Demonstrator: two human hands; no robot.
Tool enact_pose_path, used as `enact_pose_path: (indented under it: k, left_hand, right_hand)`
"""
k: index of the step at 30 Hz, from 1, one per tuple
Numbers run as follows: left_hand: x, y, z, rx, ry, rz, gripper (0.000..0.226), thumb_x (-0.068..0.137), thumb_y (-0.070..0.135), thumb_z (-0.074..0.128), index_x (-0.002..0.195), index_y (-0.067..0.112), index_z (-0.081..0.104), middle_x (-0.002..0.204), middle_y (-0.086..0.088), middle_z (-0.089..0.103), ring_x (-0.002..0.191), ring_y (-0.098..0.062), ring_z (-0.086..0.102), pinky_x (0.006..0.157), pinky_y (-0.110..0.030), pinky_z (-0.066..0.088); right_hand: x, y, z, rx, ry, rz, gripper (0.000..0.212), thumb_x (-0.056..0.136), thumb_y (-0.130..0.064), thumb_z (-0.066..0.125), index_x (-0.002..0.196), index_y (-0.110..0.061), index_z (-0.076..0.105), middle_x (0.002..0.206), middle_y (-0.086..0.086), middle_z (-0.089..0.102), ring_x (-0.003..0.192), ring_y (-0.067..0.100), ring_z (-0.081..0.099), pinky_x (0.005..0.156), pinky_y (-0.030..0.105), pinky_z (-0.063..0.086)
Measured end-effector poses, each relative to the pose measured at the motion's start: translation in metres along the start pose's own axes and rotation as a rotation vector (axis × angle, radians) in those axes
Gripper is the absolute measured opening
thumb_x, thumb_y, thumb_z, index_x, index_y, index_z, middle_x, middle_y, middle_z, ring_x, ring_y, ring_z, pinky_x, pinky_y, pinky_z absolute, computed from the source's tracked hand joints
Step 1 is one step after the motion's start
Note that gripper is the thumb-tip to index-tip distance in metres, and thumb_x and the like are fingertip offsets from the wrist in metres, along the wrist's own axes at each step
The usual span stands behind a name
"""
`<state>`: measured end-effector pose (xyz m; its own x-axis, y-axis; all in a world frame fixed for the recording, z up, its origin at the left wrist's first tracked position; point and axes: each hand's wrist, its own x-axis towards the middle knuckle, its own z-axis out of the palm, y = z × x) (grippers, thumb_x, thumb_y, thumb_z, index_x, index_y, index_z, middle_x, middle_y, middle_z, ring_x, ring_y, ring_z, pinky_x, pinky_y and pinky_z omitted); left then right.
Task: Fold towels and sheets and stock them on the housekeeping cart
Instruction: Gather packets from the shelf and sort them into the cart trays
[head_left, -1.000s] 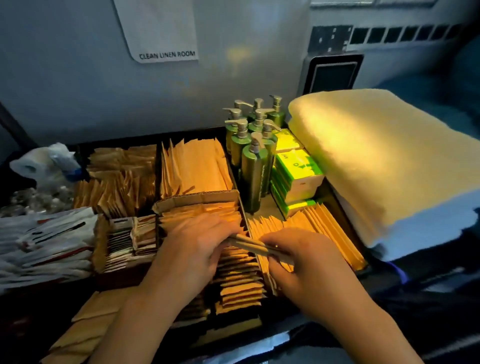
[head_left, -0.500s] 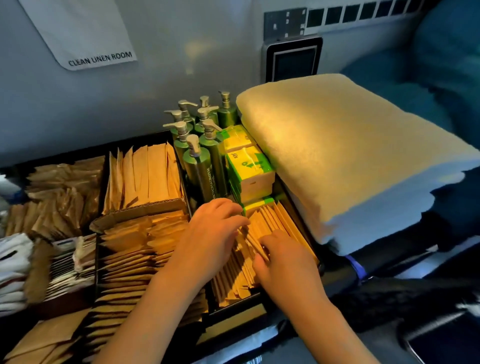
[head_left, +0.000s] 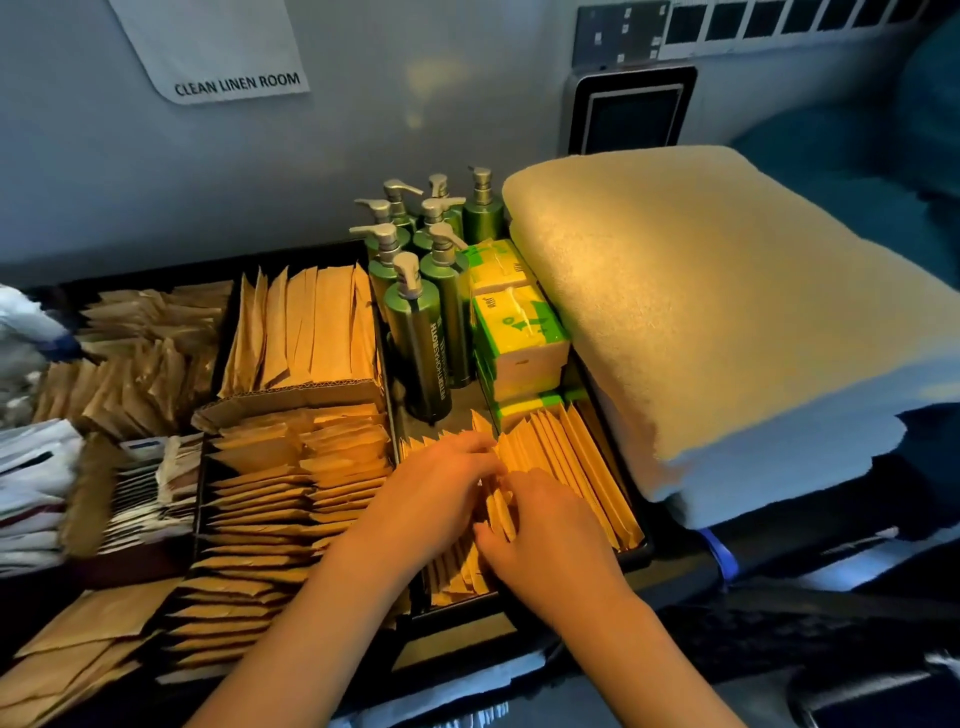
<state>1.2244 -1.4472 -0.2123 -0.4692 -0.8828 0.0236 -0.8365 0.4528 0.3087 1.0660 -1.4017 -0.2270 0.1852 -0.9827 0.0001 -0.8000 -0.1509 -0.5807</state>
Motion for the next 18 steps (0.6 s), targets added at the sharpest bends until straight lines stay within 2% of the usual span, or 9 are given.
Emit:
enact_pose_path:
  k: [2,6,8,9,11,15,18]
  left_hand:
    - [-0.002,0.0,0.003,-0.011,-0.037,-0.005,0.039,0.095,0.015,0.067,0.127,0.035,0.068,0.14,0.013,0.057,0.129,-0.013,0.053,0.104,-0.029,0.048]
    - [-0.006,-0.003,0.006,-0.086,0.025,-0.078,0.051,0.096,0.012,0.064,0.141,0.034,0.059,0.158,0.014,0.043,0.141,-0.013,0.046,0.116,-0.032,0.041]
    - [-0.005,-0.003,0.006,-0.104,0.054,-0.108,0.041,0.099,0.016,0.062,0.136,0.034,0.063,0.154,0.016,0.045,0.137,-0.012,0.048,0.112,-0.029,0.042]
    - [-0.004,-0.003,0.006,-0.1,0.048,-0.107,0.035,0.1,0.021,0.062,0.132,0.033,0.066,0.15,0.016,0.049,0.134,-0.011,0.05,0.111,-0.028,0.043]
    - [-0.002,-0.003,0.007,-0.093,0.027,-0.1,0.03,0.1,0.028,0.064,0.129,0.032,0.068,0.145,0.016,0.053,0.131,-0.01,0.052,0.111,-0.028,0.043]
    - [-0.002,-0.004,0.01,-0.121,0.074,-0.167,0.033,0.097,0.038,0.068,0.13,0.036,0.066,0.149,0.017,0.049,0.133,-0.007,0.05,0.111,-0.028,0.041]
    - [-0.002,-0.004,0.011,-0.104,0.053,-0.132,0.033,0.097,0.037,0.067,0.13,0.036,0.068,0.149,0.017,0.052,0.134,-0.008,0.051,0.113,-0.03,0.041]
  right_hand:
    - [-0.002,0.002,0.0,0.021,-0.005,-0.01,0.042,0.09,-0.056,0.066,0.128,-0.041,0.054,0.102,-0.021,0.053,0.089,0.003,0.056,0.073,0.019,0.051]
    - [-0.004,0.007,-0.001,0.017,-0.029,0.011,0.033,0.093,-0.052,0.065,0.122,-0.038,0.056,0.096,-0.02,0.052,0.085,0.003,0.055,0.069,0.016,0.046]
    - [-0.002,0.008,-0.004,-0.029,-0.046,0.033,0.017,0.093,-0.045,0.067,0.102,-0.039,0.055,0.086,-0.018,0.049,0.078,0.004,0.051,0.062,0.014,0.037]
    - [-0.001,0.007,-0.005,-0.045,-0.055,0.05,0.019,0.092,-0.043,0.069,0.093,-0.038,0.051,0.081,-0.017,0.048,0.074,0.004,0.049,0.061,0.015,0.035]
    - [0.003,0.005,-0.005,-0.08,-0.074,0.073,0.023,0.091,-0.04,0.07,0.086,-0.037,0.048,0.078,-0.013,0.051,0.074,0.006,0.051,0.062,0.021,0.042]
    - [0.008,0.006,-0.009,-0.114,-0.142,0.13,0.022,0.087,-0.035,0.076,0.096,-0.031,0.057,0.088,-0.01,0.058,0.083,0.013,0.058,0.07,0.031,0.055]
    - [0.01,0.007,-0.012,-0.018,-0.147,0.141,0.036,0.087,-0.046,0.077,0.117,-0.033,0.063,0.098,-0.013,0.063,0.09,0.01,0.06,0.074,0.027,0.054]
